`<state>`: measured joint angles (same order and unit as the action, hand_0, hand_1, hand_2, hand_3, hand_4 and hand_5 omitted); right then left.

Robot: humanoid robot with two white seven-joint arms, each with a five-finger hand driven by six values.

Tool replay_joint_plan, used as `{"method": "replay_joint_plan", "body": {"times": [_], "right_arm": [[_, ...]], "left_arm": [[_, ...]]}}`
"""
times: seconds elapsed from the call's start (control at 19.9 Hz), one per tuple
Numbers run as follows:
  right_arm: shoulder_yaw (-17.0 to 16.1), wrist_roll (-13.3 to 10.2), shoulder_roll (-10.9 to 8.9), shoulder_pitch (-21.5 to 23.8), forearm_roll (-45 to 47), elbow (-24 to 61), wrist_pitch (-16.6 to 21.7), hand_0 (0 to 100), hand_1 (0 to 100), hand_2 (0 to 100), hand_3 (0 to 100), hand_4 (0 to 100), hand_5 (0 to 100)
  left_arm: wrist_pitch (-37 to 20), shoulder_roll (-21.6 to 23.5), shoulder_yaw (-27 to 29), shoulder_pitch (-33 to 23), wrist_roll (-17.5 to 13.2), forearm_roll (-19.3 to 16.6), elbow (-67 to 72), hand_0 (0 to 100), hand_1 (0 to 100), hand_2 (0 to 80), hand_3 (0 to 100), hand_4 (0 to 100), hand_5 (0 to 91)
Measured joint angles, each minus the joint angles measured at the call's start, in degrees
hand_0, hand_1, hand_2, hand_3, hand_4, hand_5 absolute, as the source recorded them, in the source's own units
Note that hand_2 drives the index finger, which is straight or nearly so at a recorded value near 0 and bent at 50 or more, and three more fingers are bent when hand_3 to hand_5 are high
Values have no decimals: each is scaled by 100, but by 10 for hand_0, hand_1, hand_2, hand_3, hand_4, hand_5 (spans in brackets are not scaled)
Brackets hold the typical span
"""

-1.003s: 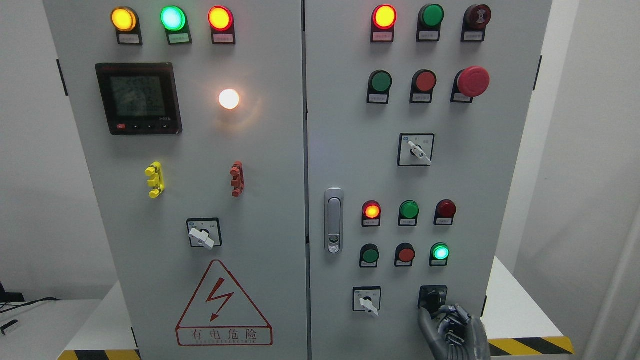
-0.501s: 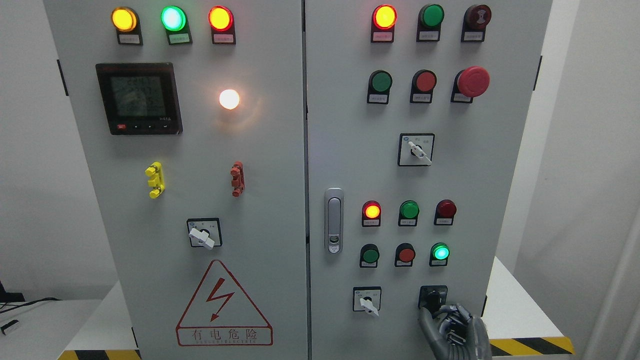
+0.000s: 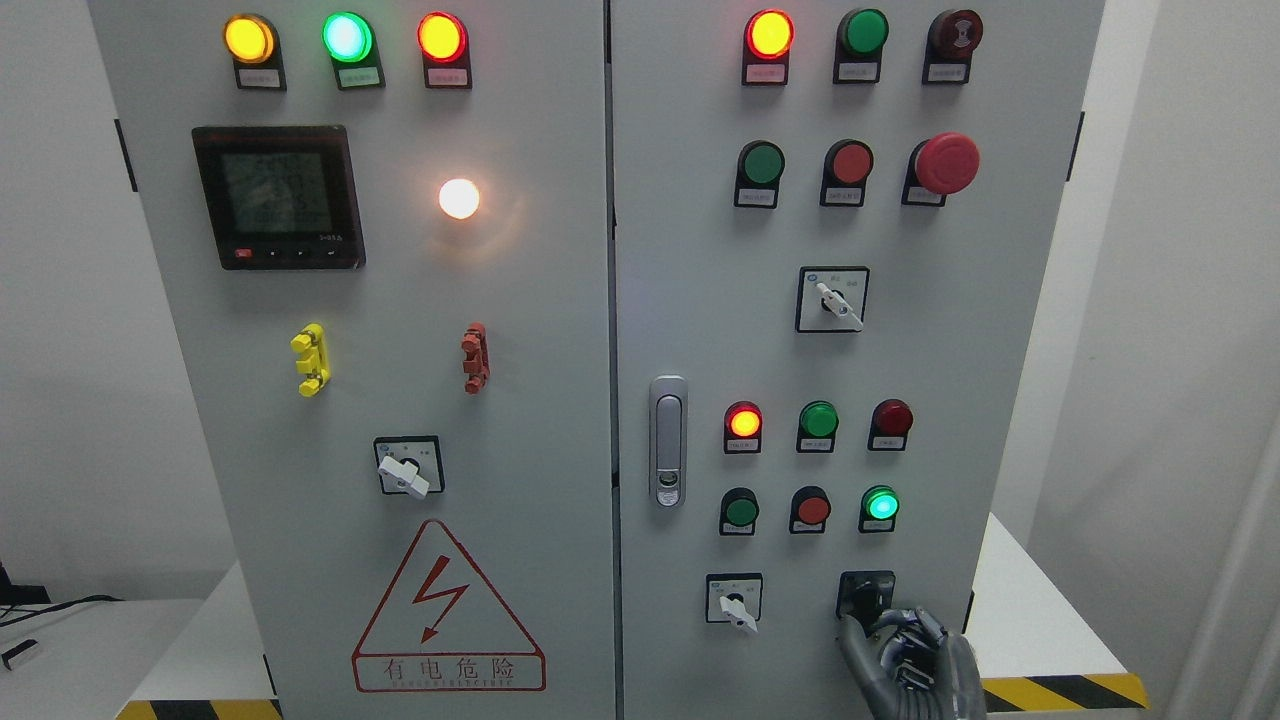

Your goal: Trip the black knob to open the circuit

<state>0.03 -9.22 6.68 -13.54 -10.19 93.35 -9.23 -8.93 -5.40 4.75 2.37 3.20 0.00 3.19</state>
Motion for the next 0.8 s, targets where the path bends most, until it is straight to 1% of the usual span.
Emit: {"method": "replay_joint_plan", "body": {"times": [0.8], "right_arm": [[-2,-12,-12,4,-214,-5,0,265,711,510,898,909,993]], "left_arm": [[0,1,0,0,0,0,1,120,389,0,0,0,0]]}}
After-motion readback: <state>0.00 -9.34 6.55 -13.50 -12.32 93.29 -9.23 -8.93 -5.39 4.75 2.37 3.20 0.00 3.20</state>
